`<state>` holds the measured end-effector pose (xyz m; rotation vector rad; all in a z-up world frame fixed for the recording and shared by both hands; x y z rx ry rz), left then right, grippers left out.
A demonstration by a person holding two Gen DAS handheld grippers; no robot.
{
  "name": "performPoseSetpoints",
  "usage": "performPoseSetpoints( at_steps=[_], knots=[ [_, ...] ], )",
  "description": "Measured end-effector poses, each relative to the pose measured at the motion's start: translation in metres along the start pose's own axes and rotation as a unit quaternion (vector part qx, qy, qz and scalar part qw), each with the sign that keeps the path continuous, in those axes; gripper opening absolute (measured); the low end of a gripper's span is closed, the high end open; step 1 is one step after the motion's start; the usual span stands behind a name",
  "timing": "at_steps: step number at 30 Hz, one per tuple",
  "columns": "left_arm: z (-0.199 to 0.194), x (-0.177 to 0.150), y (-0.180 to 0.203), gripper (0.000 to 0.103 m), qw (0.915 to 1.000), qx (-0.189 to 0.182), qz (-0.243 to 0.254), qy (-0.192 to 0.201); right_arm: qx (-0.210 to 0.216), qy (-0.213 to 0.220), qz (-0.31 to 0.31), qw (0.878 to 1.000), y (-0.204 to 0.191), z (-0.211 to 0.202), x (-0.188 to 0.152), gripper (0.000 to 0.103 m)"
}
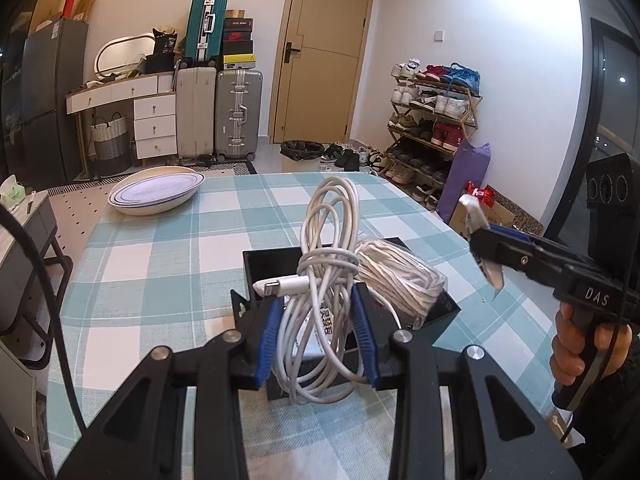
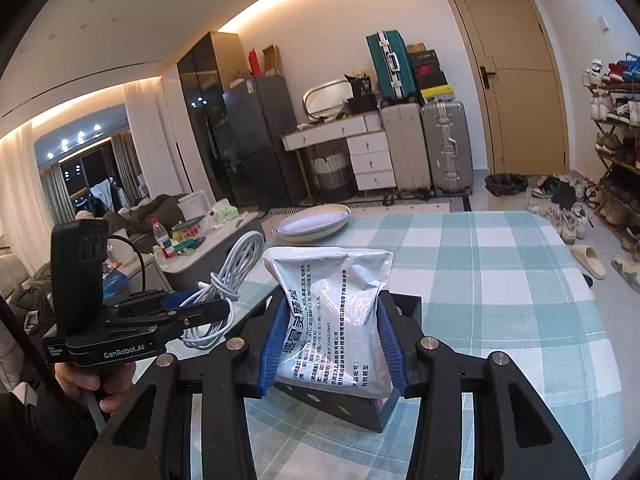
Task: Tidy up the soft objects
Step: 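Lift the cable with the left tool while the right tool lifts the sachet over the box, then lower the cable into the box with the left tool while the right tool drops the sachet in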
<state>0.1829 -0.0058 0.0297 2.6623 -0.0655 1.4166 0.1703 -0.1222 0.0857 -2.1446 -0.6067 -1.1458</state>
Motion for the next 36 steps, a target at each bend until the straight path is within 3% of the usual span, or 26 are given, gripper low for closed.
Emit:
performPoseSetpoints(
  at_steps=[20,33,36],
  knots=[
    [0.050,-0.006,0.001,0.034,0.9995,0.019,0.010,-0.022,-0.005,-0.080,-0.012,0.997,0.012,0.075,-0.024,0.044],
    [0.056,-0.011,0.007,0.034,0.9988,0.029,0.030,-0.027,-0.033,-0.090,-0.050,0.994,0.009,0.086,-0.027,0.044],
    [0.054,-0.010,0.006,0.035,0.9989,0.028,0.027,-0.026,-0.034,-0.086,-0.054,0.994,0.008,0.084,-0.025,0.051]
  ],
)
Point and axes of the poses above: each gripper's, at about its wrist camera, not at the fingertips, and z roughly the way its jaws point, y to its right, x to its top, the point moved 7 cm from there along z, roughly the way its jaws point, and after that the axes turned 6 degrees about x, right-handed, at the moved point
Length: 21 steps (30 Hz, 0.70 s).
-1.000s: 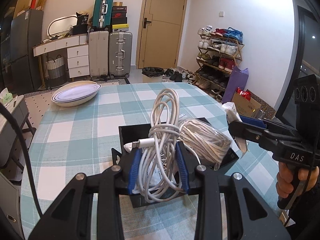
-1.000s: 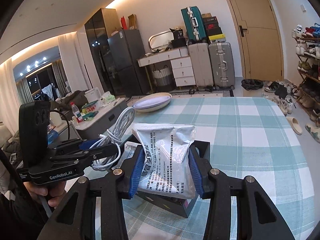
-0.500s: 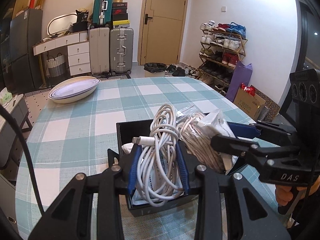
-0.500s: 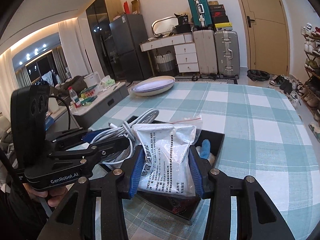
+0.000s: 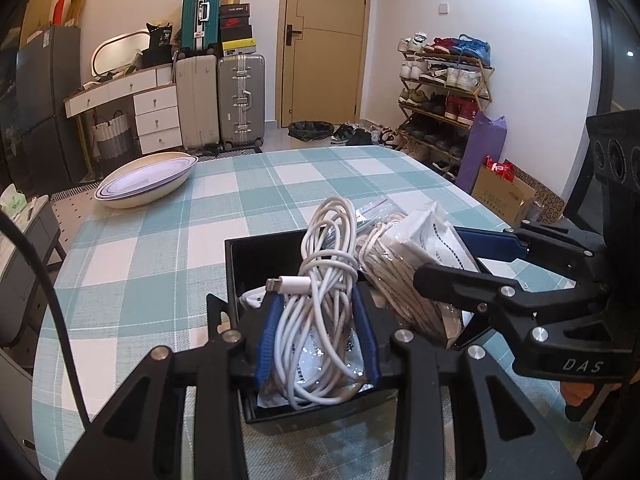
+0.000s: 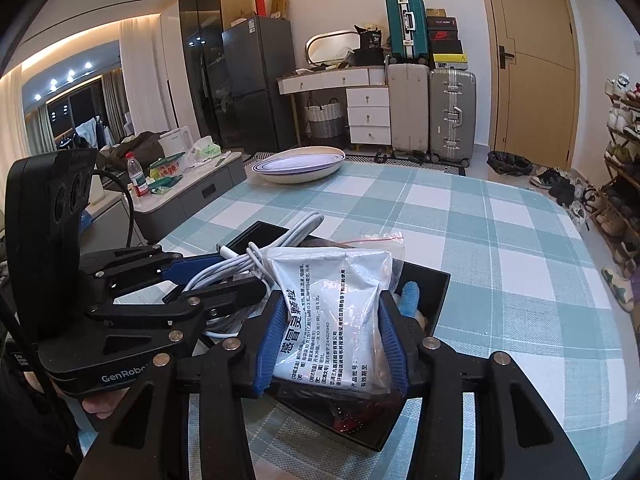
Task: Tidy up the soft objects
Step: 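Lower the cable into the box with the left tool while the right tool drops the sachet in, then withdraw both open tools from the box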
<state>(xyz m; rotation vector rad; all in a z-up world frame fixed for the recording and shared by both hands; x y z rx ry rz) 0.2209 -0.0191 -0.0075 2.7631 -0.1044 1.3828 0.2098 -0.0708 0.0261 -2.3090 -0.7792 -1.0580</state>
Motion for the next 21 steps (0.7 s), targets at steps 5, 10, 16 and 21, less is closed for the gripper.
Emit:
performPoseSetpoints(
  at_steps=[5,10,16,21],
  knots=[
    [-0.012,0.004,-0.006,0.044,0.9998,0.002,-0.014,0.015,-0.016,0.025,-0.006,1.000,0.001,-0.015,0.004,0.081],
    [-0.026,0.007,-0.017,0.059,0.9990,0.010,-0.029,0.031,-0.032,0.043,-0.005,0.999,0.004,-0.033,0.007,0.094],
    [-0.043,0.005,-0.023,0.091,0.9979,0.026,-0.036,0.047,-0.033,0.059,-0.003,0.998,0.002,-0.052,0.004,0.102],
    [-0.050,0.001,-0.022,0.103,0.9974,0.032,-0.038,0.052,-0.038,0.070,-0.002,0.997,-0.001,-0.066,-0.001,0.102]
  ],
)
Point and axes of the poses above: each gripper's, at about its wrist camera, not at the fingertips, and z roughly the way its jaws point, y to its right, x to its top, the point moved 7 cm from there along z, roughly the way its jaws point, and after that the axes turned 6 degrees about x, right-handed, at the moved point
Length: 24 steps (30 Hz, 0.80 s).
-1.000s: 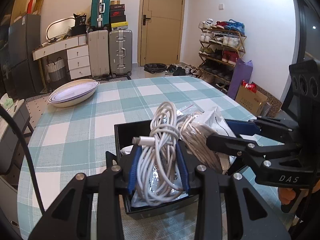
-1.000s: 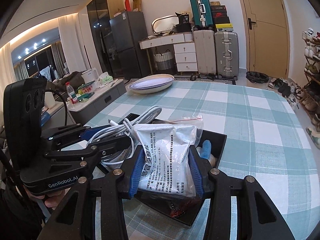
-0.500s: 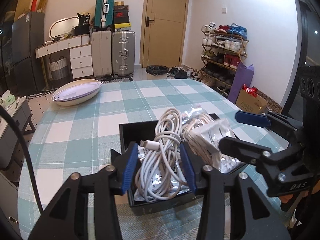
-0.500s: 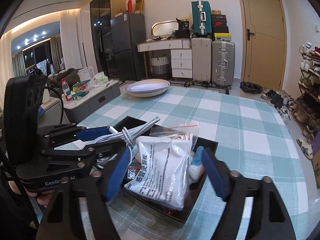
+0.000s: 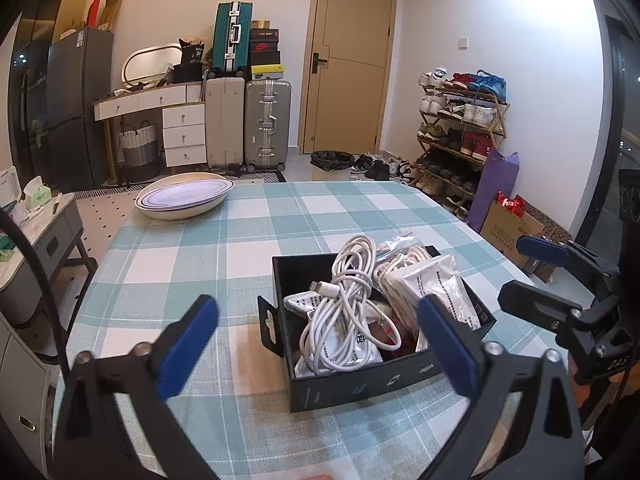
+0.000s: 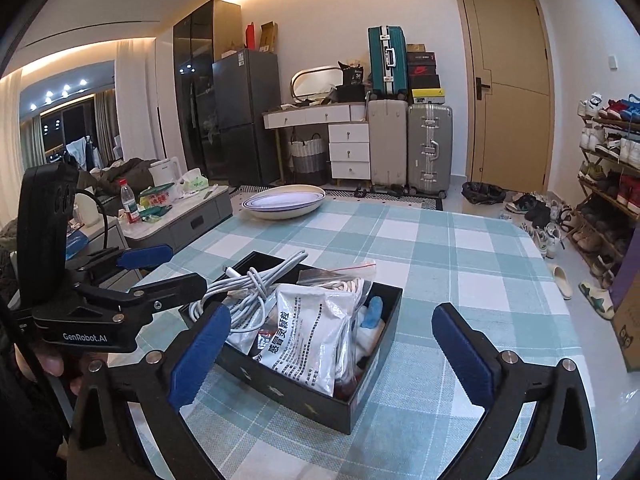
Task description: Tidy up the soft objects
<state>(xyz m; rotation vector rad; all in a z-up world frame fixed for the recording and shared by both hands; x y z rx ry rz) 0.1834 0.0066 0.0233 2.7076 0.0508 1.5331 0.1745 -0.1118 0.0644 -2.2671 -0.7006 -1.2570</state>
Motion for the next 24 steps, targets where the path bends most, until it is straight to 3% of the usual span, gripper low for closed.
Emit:
performPoseSetpoints(
  at_steps=[9,24],
  knots=[
    [-0.008,-0.010,0.000,0.103,0.9997,0.017,0.002,0.014,-0.002,0.021,0.012,1.000,0.000,-0.021,-0.009,0.102],
    [0.001,-0.024,-0.012,0.103,0.9983,0.043,-0.006,0.038,-0.006,0.034,0.011,0.999,-0.005,-0.016,-0.027,0.102]
  ],
)
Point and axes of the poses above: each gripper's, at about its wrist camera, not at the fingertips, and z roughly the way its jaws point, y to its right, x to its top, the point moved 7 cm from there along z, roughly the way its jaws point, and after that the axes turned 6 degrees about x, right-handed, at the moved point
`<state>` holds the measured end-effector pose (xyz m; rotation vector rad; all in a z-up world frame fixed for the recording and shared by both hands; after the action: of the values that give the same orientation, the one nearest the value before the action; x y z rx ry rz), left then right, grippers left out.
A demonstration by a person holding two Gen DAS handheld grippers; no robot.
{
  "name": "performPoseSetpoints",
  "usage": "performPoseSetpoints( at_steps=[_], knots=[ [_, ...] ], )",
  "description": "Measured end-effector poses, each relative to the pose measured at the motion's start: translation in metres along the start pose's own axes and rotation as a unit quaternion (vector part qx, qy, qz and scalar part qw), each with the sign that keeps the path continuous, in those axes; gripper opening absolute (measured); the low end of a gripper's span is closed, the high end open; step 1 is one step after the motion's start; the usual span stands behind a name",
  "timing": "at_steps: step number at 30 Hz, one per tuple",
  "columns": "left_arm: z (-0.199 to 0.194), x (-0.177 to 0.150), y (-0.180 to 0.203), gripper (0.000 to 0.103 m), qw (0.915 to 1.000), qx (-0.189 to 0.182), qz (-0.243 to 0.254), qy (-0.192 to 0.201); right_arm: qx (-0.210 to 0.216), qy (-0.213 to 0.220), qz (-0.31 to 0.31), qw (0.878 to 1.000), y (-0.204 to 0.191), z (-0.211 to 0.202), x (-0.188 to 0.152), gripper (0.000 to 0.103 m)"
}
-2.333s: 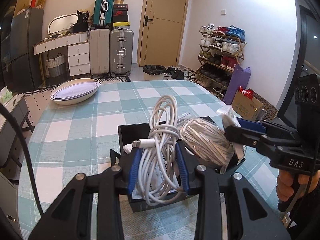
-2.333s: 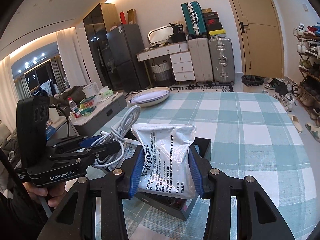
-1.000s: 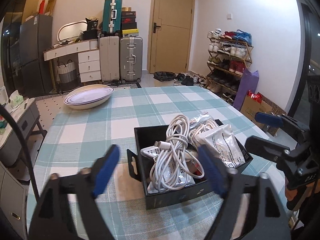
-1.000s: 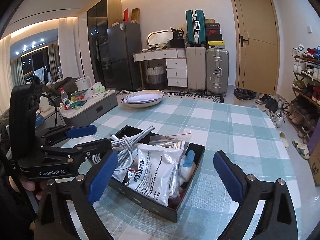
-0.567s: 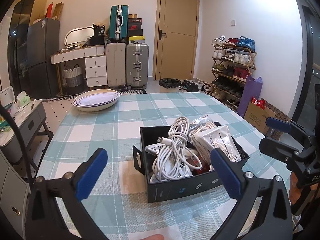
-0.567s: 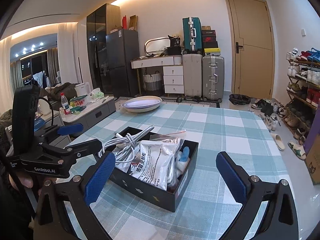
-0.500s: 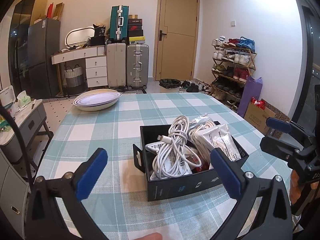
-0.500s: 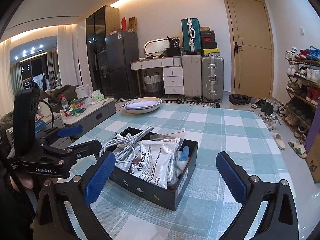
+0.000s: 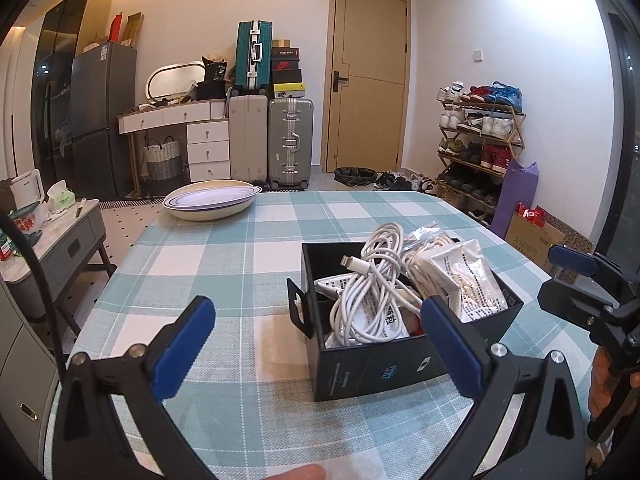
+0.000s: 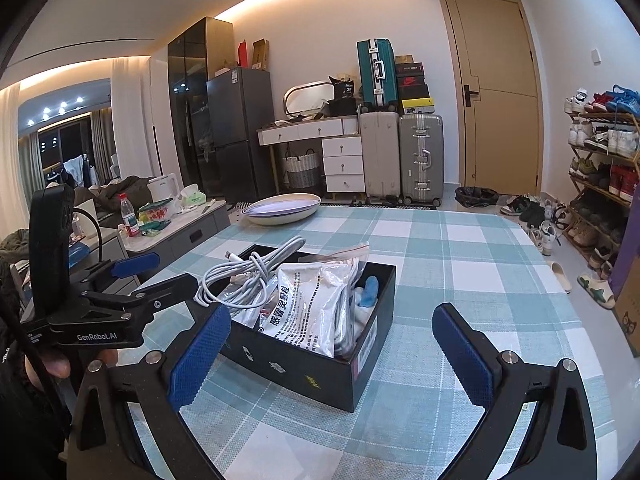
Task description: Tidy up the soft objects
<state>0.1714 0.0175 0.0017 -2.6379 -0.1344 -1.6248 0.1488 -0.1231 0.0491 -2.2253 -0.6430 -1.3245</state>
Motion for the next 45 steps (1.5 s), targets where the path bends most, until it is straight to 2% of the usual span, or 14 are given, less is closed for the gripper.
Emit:
performPoseSetpoints(
  at_steps=[7,45],
  knots=[
    [0.004,-0.007,0.004,0.103,0.9998,0.009,0.016,0.000,-0.008,0.004,-0.004,1.000,0.000,0.003,-0.005,0.102],
    [0.001,-0.007,-0.001,0.103,1.0000,0.007,0.007,0.001,-0.015,0.014,-0.002,1.000,0.006,0.004,-0.010,0.103]
  ],
)
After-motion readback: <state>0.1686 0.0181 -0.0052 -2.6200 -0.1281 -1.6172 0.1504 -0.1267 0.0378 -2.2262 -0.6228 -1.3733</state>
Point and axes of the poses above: each gripper's, at about its wrist camera, not at the fingertips, and z roughly the way its jaws point, y to its right, x to its top, the point moved 7 cm from there along z, roughly the way its jaws point, and after that the axes turned 6 degrees about x, right-handed, at the moved point
